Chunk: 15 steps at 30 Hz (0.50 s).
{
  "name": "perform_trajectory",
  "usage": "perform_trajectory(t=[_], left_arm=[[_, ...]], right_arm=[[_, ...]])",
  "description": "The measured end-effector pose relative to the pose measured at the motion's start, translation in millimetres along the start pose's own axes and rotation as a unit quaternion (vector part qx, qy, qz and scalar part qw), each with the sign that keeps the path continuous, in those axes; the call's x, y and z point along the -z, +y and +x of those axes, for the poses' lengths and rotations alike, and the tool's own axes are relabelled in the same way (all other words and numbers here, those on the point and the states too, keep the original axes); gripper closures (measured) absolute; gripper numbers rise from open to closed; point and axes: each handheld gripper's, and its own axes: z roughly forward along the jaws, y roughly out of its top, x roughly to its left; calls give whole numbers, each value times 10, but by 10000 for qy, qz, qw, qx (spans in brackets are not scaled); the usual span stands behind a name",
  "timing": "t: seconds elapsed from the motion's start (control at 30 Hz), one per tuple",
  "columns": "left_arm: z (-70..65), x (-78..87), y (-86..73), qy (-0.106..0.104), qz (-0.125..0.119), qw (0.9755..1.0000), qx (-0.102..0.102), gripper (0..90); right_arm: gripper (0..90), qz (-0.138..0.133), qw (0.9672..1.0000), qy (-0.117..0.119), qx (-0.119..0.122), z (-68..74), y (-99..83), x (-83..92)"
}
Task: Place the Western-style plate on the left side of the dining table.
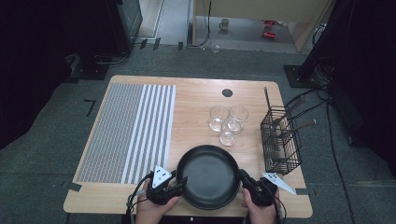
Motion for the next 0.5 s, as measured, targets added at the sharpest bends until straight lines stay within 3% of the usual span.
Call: perform_trajectory(t=[0.17, 0.33, 0.5], left_arm=[[-14, 24, 4, 3, 59, 9999, 159, 531], [-28, 41, -30, 26, -1, 9998, 208, 545], [19, 48, -34, -121, -55, 9988, 473, 548]], right_arm=[[853, -249, 9988, -409, -73, 117, -68, -10], [864, -284, 9983, -249, -438, 81, -81, -2], [860, -193, 9989, -311, -294, 131, -72, -39]])
